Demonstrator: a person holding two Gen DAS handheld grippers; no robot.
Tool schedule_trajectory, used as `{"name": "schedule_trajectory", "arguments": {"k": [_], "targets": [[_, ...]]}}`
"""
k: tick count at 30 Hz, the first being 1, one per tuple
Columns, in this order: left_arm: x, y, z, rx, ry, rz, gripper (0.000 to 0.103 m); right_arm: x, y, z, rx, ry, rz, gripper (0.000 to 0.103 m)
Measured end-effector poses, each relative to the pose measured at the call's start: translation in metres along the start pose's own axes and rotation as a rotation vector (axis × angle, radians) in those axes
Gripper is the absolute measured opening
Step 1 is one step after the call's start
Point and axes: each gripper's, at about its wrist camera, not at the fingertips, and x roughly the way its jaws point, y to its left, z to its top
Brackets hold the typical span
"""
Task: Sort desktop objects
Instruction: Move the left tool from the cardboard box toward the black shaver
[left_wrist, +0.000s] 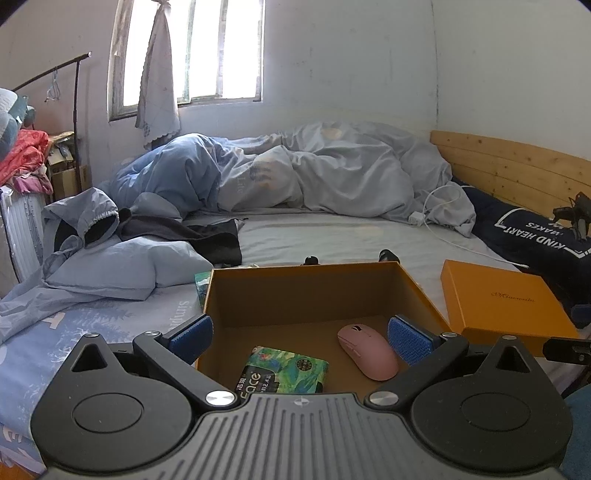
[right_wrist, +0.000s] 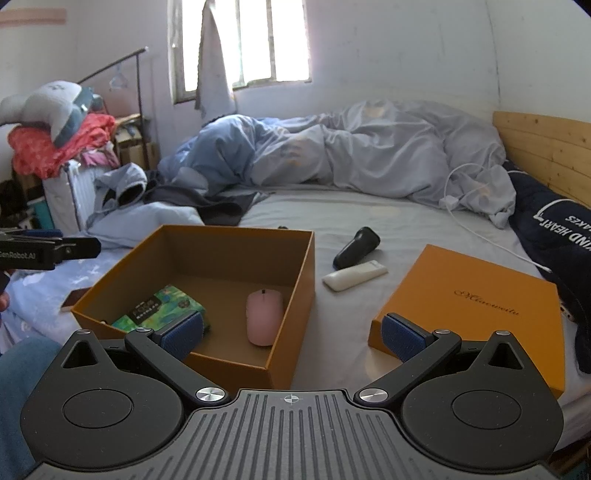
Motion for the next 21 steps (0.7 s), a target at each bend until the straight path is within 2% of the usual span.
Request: {"name": "schedule_trajectory", "arguments": {"k": [21], "targets": [[0.0058, 0.0016, -0.0028, -0.008, 0.009, -0.006, 0.103, 0.0028, 0.0016, -0.0048, 0.019, 0.008, 0.000, 0.103]]}}
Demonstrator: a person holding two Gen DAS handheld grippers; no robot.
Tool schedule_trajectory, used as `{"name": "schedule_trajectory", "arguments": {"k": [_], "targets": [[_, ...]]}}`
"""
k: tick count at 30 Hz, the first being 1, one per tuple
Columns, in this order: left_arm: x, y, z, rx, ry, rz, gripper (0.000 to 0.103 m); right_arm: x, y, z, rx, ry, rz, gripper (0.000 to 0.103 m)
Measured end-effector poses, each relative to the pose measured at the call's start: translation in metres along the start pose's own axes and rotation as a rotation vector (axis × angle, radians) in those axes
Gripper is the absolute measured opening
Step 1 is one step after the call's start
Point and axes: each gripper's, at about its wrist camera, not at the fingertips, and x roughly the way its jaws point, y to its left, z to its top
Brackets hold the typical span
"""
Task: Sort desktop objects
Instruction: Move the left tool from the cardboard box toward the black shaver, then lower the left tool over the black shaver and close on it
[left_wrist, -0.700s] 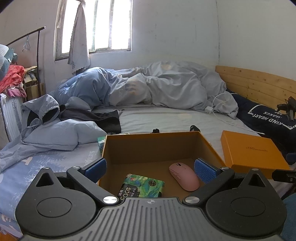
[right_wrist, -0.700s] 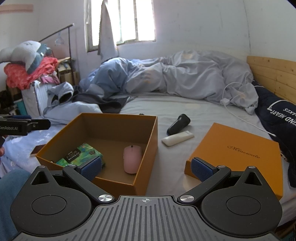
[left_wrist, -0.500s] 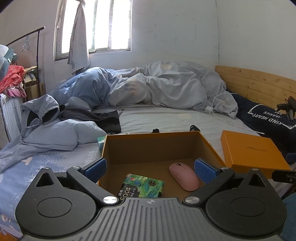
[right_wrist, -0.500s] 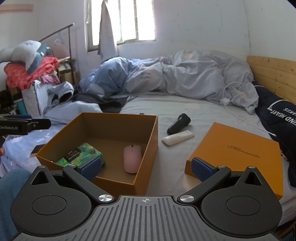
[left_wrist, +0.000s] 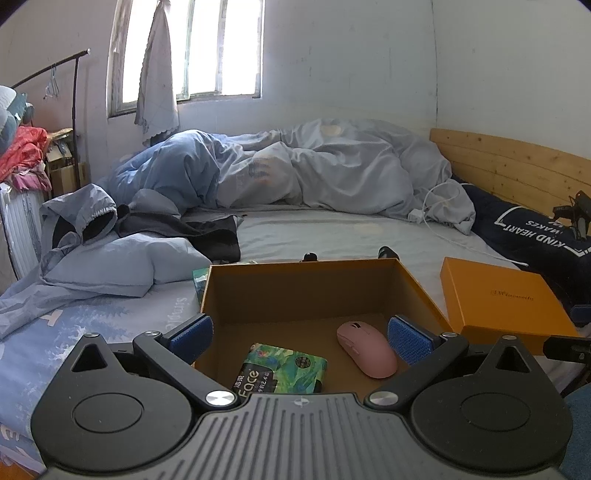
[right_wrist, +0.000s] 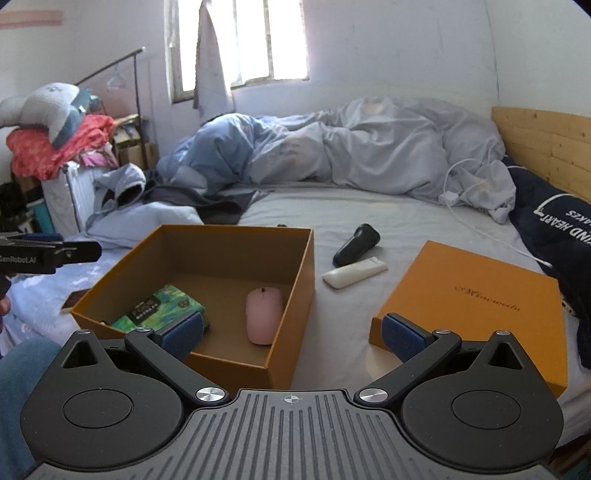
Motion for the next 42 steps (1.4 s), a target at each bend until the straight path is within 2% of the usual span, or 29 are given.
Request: {"name": "schedule_trajectory", "arguments": {"k": [8, 16, 21, 27, 36, 42], "targets": [[0.007, 0.002, -0.003, -0.017, 0.024, -0.011, 0.103, 0.006, -0.011, 0.001, 0.046, 0.017, 0.030, 0.103], [0.017, 0.003, -0.006, -0.035, 0.068, -0.035, 0.103, 0.016, -0.020, 0.000, 0.097, 0.026, 0.000, 0.103], [0.022, 0.003, -0.007, -0.029, 0.088, -0.038, 0.103, 0.023, -0.028, -0.002, 0.151, 0.043, 0.021, 0.103], [0.031, 0.002, -0.008, -0.012, 0.124, -0.075, 0.103, 0.032, -0.038, -0.004, 0.215, 0.065, 0.046, 0.103], [0.060, -0.006, 0.014, -0.020, 0.155, -0.089, 0.103, 0.045, -0.053, -0.007, 0.312, 0.096, 0.084, 0.103], [0.086, -0.021, 0.043, -0.015, 0.158, -0.114, 0.103, 0.048, -0.071, 0.009, 0.285, 0.074, 0.056, 0.103]]}}
